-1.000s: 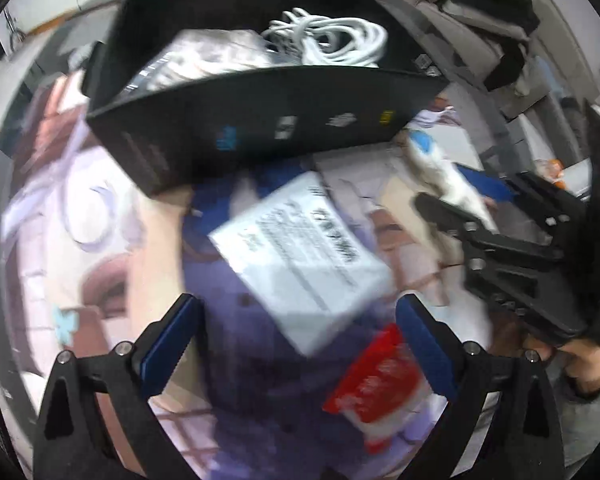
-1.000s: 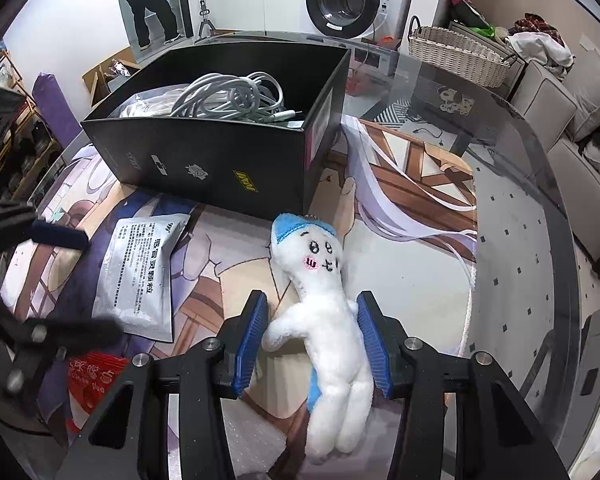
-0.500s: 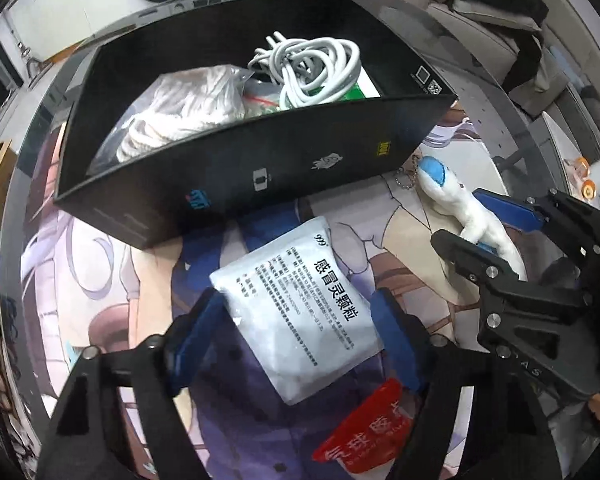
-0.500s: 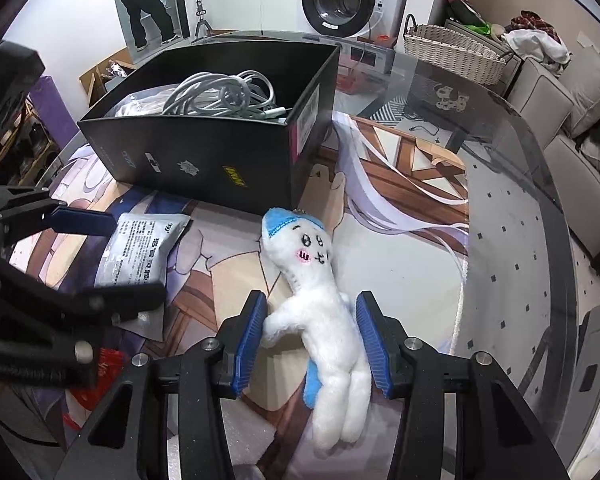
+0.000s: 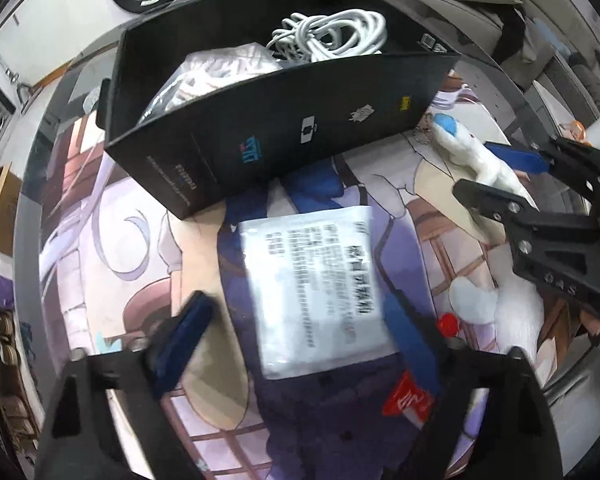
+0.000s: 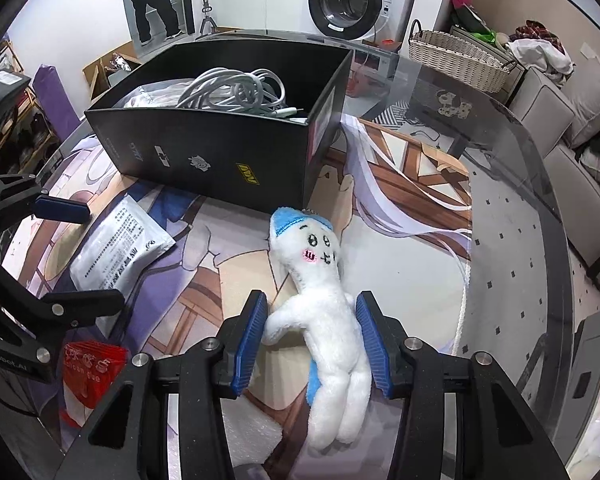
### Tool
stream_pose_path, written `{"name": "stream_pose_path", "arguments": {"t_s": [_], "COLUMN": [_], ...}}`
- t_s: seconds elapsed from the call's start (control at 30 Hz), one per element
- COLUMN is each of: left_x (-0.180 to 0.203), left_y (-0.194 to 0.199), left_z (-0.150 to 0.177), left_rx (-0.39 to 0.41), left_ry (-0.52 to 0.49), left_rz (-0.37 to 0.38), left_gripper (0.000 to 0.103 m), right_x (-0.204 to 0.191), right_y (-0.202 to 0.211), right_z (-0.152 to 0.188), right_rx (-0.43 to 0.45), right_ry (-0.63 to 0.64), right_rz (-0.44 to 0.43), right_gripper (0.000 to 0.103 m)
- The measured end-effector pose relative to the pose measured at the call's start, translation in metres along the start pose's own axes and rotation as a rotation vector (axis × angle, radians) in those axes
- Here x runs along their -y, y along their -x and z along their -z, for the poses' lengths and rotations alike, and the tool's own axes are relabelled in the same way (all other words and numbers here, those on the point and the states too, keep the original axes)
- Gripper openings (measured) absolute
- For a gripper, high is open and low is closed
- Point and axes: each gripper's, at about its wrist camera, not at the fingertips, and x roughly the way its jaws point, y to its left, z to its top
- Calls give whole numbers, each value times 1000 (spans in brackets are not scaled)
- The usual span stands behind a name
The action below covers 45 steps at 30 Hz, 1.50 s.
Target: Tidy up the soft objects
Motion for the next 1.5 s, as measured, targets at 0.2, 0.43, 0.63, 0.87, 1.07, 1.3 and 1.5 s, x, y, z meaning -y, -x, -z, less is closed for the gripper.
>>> {"name": "stream_pose_path", "arguments": {"t_s": [0.2, 0.43, 0.63, 0.87, 1.07, 1.3, 1.5], "left_x": [-6, -45, -46, -14, 1, 35, 8], "left_y": [19, 24, 39, 13, 4, 10, 16], "left_z": [6, 16, 16, 3, -5, 2, 8], "left_rx": [30, 8, 40, -16, -19, 13, 21], "left_ry": [-109, -44, 24, 51, 51, -173, -156], "left_rz": [15, 83, 130, 72, 37, 6, 13], "left_gripper": [12, 35, 82, 87, 90, 38, 35], "right_x": [-7, -38, -41, -24, -20, -8, -17], "right_y": [1, 9, 18, 5, 5, 6, 1], "right_z": [1, 1, -7, -5, -2, -2, -3], "right_rx": [0, -8, 19, -14, -11, -8, -22], "right_ry": [8, 77, 67, 57, 66, 48, 47], "right_rz": [-33, -112, -56, -24, 22, 1, -41], "right_gripper": [46, 40, 41, 41, 41, 42, 42]}}
